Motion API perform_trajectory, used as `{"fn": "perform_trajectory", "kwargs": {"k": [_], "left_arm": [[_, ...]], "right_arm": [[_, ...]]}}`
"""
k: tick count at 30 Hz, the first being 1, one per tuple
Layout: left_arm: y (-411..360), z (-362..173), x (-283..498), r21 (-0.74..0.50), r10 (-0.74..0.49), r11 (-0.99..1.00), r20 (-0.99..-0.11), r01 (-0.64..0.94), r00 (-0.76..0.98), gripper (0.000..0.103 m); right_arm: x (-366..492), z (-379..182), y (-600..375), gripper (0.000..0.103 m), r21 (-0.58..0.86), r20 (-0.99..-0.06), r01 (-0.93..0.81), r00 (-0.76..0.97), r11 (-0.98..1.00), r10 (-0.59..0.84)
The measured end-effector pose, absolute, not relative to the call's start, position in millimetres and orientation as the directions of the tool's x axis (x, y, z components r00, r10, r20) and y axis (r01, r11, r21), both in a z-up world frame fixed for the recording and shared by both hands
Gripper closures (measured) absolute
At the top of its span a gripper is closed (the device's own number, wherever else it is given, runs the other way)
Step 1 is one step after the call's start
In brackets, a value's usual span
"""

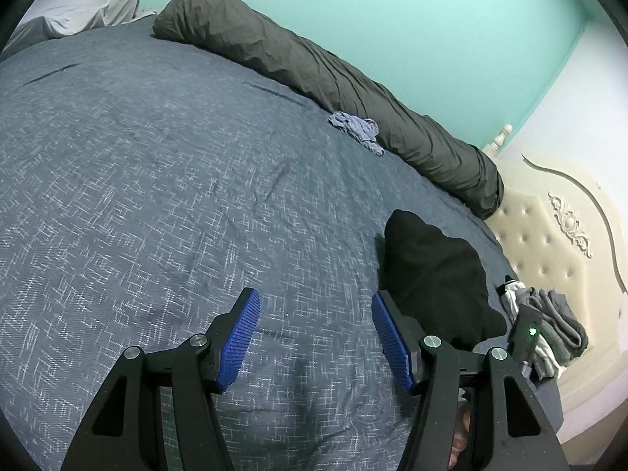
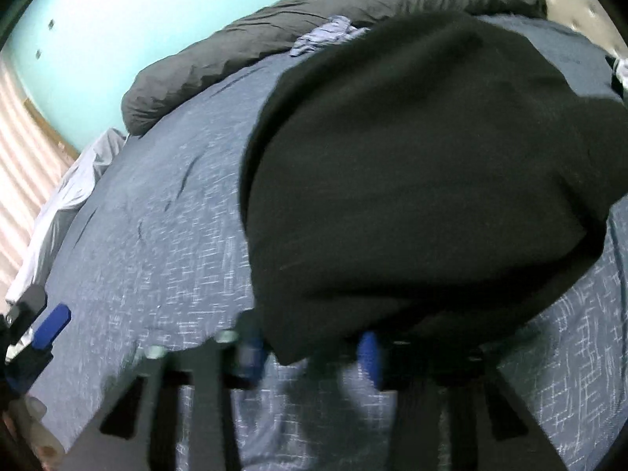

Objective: Fold clothes

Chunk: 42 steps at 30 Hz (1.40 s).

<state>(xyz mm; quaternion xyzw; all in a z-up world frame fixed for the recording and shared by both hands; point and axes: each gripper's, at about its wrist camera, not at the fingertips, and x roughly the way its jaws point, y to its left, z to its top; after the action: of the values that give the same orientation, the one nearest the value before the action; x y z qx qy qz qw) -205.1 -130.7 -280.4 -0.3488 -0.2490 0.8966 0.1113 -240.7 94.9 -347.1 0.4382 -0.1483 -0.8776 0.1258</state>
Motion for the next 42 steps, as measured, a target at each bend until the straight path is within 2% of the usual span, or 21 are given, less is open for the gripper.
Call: {"fn": "perform_trajectory", "kwargs": {"k": [3,14,23,33,35,39,42], "left_arm": [[-128,-280,-206,-0.521,0.373,-0.853,-0.571,-0.028,-0.731,0.04],[-99,-275,-197,-0.474,0.395,-0.875,-0.588,-0.095,-0.706,0.04],[-63,-272,-183,-0.49,0.474,-0.853,-0.585,-0.179,-0.657,0.04],[14,-282,-175,-0.522,0.616,-0.786,-0.614,-0.332,-0.494,0.039],[31,-287,-174,-0.507,0.621,-0.784,-0.635,-0.358,-0.46,0.039],[49,-293,-174,-0.495,0.624,-0.78,-0.653,-0.383,-0.429,0.039],[55,-295,-180,-0.497,0.626,-0.779,-0.653,-0.381,-0.426,0.039]], "right_arm": [[-233,-339,98,0.095,0.364,-0.716,0.131,-0.594,-0.922,-0.367],[-188,-309,166,0.097,0.423,-0.684,0.15,-0.594,-0.894,-0.424],[-143,-309,238,0.097,0.404,-0.715,0.094,-0.588,-0.91,-0.378],[-118,-308,311,0.097,0.335,-0.778,-0.015,-0.568,-0.942,-0.268],[-119,-311,318,0.097,0.332,-0.793,-0.023,-0.548,-0.943,-0.266],[-120,-315,319,0.094,0.4,-0.791,0.01,-0.501,-0.917,-0.35],[-117,-306,315,0.092,0.364,-0.794,0.036,-0.51,-0.931,-0.331]]}}
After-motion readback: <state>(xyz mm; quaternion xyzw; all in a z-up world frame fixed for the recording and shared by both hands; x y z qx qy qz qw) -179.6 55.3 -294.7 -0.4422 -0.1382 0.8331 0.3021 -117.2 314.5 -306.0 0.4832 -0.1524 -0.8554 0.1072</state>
